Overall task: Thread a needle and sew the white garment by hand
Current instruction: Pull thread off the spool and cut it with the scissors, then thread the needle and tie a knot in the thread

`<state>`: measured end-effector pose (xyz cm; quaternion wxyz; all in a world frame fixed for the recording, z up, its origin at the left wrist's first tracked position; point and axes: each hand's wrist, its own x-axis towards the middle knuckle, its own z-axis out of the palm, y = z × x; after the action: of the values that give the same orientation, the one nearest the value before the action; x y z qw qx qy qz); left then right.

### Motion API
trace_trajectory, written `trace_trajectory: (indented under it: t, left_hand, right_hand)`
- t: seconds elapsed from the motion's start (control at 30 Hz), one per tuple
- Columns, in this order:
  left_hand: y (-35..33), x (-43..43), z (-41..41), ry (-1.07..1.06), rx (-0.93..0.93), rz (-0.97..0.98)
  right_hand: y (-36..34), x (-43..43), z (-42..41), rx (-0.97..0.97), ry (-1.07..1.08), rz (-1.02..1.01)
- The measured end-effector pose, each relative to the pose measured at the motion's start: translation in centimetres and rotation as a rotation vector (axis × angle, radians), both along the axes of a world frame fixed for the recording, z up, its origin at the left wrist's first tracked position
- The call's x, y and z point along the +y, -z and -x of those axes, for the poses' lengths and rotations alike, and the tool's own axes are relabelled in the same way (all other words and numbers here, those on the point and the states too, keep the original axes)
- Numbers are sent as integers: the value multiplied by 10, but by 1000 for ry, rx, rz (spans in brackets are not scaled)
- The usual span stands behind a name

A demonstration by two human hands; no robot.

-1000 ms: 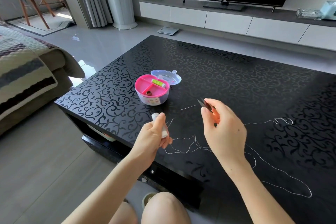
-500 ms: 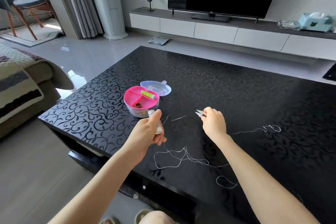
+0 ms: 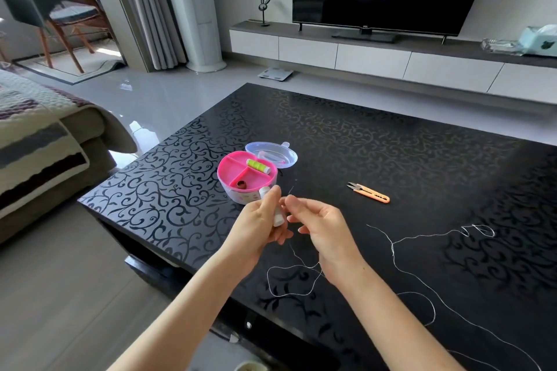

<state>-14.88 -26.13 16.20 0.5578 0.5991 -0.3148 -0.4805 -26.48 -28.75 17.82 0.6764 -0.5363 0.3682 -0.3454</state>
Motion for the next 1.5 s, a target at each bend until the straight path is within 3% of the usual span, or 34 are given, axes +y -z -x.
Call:
trace_trajectory:
  t: [0.27,0.4,0.6,0.67,0.73,0.87,0.97,1.1,1.37,1.43,1.5]
  left_hand:
    - [-5,6,-3,41,21,-56]
    - [-18,0,-29,54,-86,-179]
    - [-30,-32,-72,-26,-75,-237]
    - [-24,-52,-88,-110,-317,-273]
    - [-18,-72,-104,-92,-706,-330]
    - [-8,-98,-120,201,-1404,-491]
    - [-2,-105,-127,344,-1619,-564]
    - [3,-110,-138,305,-1696,-613]
    - [2,-116,-138,304,-1570,-669]
    - [-8,-106,-130,165,-1532,-518]
    - [-23,-84,-108,13,-1281,-217]
  right_hand:
    - [-5,3,-11,-96,179,-90]
    - [2,-12,-5,-100,272,-71]
    - [1,-32,7,-243,266,-136]
    - [-1,-36,11,-275,246,-152]
    - [-3,-39,14,-310,220,-159]
    - [-9,-41,14,-329,163,-172]
    - [-8,-41,11,-274,117,-147]
    - [-4,-40,7,-223,79,-102]
    - [-3,-35,7,-214,26,-141]
    - [-4,-31,8,-251,-3,-198]
    - [-4,-27,8,-298,-44,-261]
